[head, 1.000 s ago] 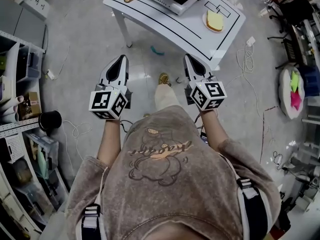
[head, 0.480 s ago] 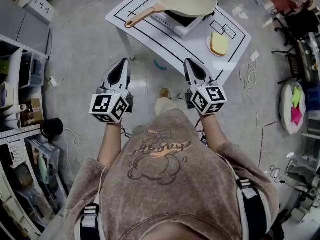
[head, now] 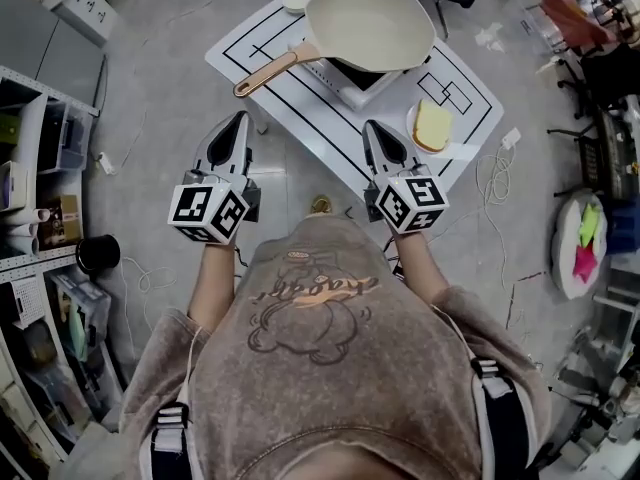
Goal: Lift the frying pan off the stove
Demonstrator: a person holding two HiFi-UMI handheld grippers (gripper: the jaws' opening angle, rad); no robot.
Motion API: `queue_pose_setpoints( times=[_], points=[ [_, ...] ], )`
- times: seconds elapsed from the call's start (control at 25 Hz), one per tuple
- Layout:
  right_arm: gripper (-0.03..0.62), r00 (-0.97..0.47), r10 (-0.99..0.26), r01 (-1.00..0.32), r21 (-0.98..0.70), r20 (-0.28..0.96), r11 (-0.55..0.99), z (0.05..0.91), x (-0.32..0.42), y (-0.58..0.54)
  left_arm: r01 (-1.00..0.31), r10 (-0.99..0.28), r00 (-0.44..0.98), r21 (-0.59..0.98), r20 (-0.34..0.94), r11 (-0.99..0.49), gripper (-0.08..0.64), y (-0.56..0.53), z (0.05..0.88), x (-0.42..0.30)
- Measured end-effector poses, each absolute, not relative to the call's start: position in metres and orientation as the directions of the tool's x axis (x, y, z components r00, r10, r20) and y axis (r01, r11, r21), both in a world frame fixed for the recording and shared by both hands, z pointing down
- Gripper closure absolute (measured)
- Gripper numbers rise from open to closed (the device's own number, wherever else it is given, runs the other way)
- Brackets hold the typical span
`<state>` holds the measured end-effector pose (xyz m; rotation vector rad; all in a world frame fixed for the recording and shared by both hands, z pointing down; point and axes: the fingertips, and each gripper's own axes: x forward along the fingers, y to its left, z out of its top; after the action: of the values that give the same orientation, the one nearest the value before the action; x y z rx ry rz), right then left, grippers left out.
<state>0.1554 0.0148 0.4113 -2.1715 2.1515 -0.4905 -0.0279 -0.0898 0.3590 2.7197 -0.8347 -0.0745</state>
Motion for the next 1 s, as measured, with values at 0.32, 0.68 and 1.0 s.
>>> queue_pose_setpoints(
  times=[0.32,0.68,1.0],
  points=[
    [0.597,-0.086,-0.977,-0.964,-0.263,0.194,0.033,0.412,0.182,-0.020,-0.578,-0.593,0.804,0.287,0.041,-0.764,0.557,-0.116,0.355,0.004],
    [0.597,-0.058,-0.977,-0.964,-0.266,0.203,0.002,0.413,0.189,-0.035,-0.537,-0.559,0.829,0.312,0.024,-0.784,0.557,-0.131,0.343,0.012],
    [0.597,0.023,-0.977,-0.961,-0.264,0.212,-0.080,0.415,0.195,-0.036,-0.479,-0.502,0.865,0.322,0.011,-0.817,0.557,-0.148,0.341,0.023]
  ],
)
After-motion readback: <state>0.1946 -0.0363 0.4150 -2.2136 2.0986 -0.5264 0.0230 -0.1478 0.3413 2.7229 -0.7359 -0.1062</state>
